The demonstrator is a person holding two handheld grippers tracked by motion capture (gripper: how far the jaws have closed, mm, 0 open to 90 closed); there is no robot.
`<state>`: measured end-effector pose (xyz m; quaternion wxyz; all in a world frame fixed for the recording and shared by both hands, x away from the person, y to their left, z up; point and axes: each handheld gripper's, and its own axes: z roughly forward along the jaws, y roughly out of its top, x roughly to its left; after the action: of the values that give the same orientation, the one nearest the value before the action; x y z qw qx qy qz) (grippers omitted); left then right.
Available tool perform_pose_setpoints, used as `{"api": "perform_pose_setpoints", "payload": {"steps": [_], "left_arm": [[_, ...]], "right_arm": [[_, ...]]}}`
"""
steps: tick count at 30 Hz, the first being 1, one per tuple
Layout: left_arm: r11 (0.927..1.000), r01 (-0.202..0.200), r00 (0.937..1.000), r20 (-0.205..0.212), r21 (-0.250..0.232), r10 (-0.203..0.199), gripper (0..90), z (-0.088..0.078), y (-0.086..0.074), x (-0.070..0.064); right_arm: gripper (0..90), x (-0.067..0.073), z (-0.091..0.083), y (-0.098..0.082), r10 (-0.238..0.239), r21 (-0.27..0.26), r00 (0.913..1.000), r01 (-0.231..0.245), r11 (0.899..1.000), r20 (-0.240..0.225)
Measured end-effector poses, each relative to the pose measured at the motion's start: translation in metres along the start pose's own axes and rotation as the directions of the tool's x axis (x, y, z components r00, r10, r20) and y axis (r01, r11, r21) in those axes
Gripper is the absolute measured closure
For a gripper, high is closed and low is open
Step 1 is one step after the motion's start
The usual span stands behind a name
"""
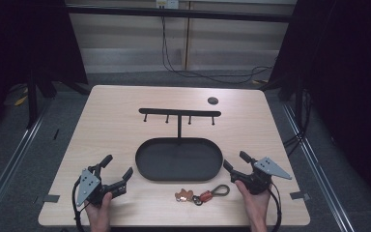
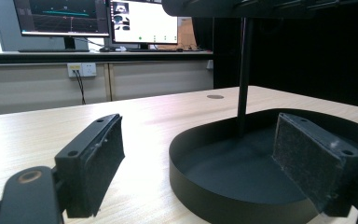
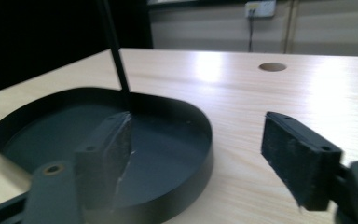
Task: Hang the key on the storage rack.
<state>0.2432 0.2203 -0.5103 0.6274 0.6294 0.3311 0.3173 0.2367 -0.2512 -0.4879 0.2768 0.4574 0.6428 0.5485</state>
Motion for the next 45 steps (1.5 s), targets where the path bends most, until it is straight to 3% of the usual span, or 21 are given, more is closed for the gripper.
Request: {"api": "perform_pose_setpoints", "payload": {"steps": [4,13,21,23,24,25,26,28,29,30,31,32,34,35,36,37,38,39,42,43,45], "left_arm": [[1.0000,-0.001,1.0000,0.001,0.000,0.001,16.0,0.000,0.000,0.000],[1.0000,-0.005,1.0000,0.002,0.002,0.005,16.0,0.000,0.000,0.000],[1.0000,-0.005,1.0000,0.003,0.002,0.005,15.9,0.000,0.000,0.000],[1.0000,-0.005,1.0000,0.003,0.002,0.005,15.9,0.000,0.000,0.000],[1.0000,-0.005,1.0000,0.003,0.002,0.005,15.9,0.000,0.000,0.000],[1.0000,-0.005,1.0000,0.003,0.002,0.005,15.9,0.000,0.000,0.000],[1.0000,-0.005,1.0000,0.003,0.002,0.005,15.9,0.000,0.000,0.000],[1.0000,-0.005,1.0000,0.003,0.002,0.005,15.9,0.000,0.000,0.000],[1.0000,-0.005,1.0000,0.003,0.002,0.005,15.9,0.000,0.000,0.000],[1.0000,-0.005,1.0000,0.004,0.002,0.005,15.9,0.000,0.000,0.000],[1.0000,-0.005,1.0000,0.004,0.002,0.005,15.9,0.000,0.000,0.000],[1.0000,-0.005,1.0000,0.004,0.002,0.005,15.9,0.000,0.000,0.000],[1.0000,-0.005,1.0000,0.004,0.002,0.005,15.9,0.000,0.000,0.000],[1.0000,-0.005,1.0000,0.004,0.003,0.005,15.9,0.000,0.000,0.000],[1.0000,-0.005,1.0000,0.004,0.002,0.005,15.9,0.000,0.000,0.000],[1.0000,-0.004,1.0000,0.004,0.002,0.004,15.9,0.000,0.000,0.000],[1.0000,-0.004,1.0000,0.004,0.002,0.004,15.9,0.000,0.000,0.000],[1.0000,-0.005,1.0000,0.004,0.002,0.005,15.9,0.000,0.000,0.000],[1.0000,-0.006,1.0000,0.005,0.003,0.006,15.9,0.000,0.000,0.000],[1.0000,-0.005,1.0000,0.004,0.002,0.005,15.9,0.000,0.000,0.000],[1.0000,-0.005,1.0000,0.004,0.002,0.005,15.9,0.000,0.000,0.000]], "right_arm": [[29.9,-0.001,-0.005,0.016,-0.064,0.069,0.9972,0.061,0.996,0.040],[36.0,-0.015,-0.007,0.033,-0.012,0.187,0.9957,0.029,0.982,-0.092],[50.6,-0.019,-0.003,0.051,-0.013,0.313,0.9828,0.071,0.947,-0.184],[52.2,-0.016,0.000,0.056,-0.034,0.383,0.9757,0.117,0.916,-0.216],[52.2,-0.016,0.000,0.056,-0.034,0.383,0.9757,0.117,0.916,-0.216],[54.4,-0.014,0.003,0.056,-0.036,0.443,0.9653,0.152,0.884,-0.259],[54.4,-0.014,0.003,0.056,-0.036,0.443,0.9653,0.152,0.884,-0.259],[55.1,-0.012,0.006,0.056,-0.041,0.489,0.9620,0.174,0.855,-0.270],[55.6,-0.010,0.009,0.056,-0.004,0.542,0.9529,0.176,0.822,-0.303],[55.6,-0.010,0.009,0.056,-0.004,0.542,0.9529,0.176,0.822,-0.303],[55.4,-0.008,0.011,0.055,0.007,0.578,0.9470,0.190,0.794,-0.321],[55.4,-0.008,0.011,0.055,0.007,0.578,0.9470,0.190,0.794,-0.321],[51.8,-0.005,0.015,0.053,0.023,0.623,0.9424,0.202,0.756,-0.334],[50.8,-0.005,0.016,0.052,0.026,0.634,0.9407,0.208,0.745,-0.338],[50.8,-0.005,0.016,0.052,0.026,0.634,0.9407,0.208,0.745,-0.338],[49.0,-0.004,0.018,0.050,0.026,0.666,0.9409,0.219,0.713,-0.338],[49.2,-0.003,0.019,0.049,0.026,0.683,0.9415,0.225,0.695,-0.336],[49.2,-0.003,0.019,0.049,0.026,0.683,0.9415,0.225,0.695,-0.336],[55.5,-0.001,0.022,0.047,0.039,0.712,0.9423,0.224,0.665,-0.332],[55.5,-0.001,0.022,0.047,0.039,0.712,0.9423,0.224,0.665,-0.332],[57.0,0.001,0.024,0.046,0.028,0.726,0.9412,0.241,0.644,-0.337]]}}
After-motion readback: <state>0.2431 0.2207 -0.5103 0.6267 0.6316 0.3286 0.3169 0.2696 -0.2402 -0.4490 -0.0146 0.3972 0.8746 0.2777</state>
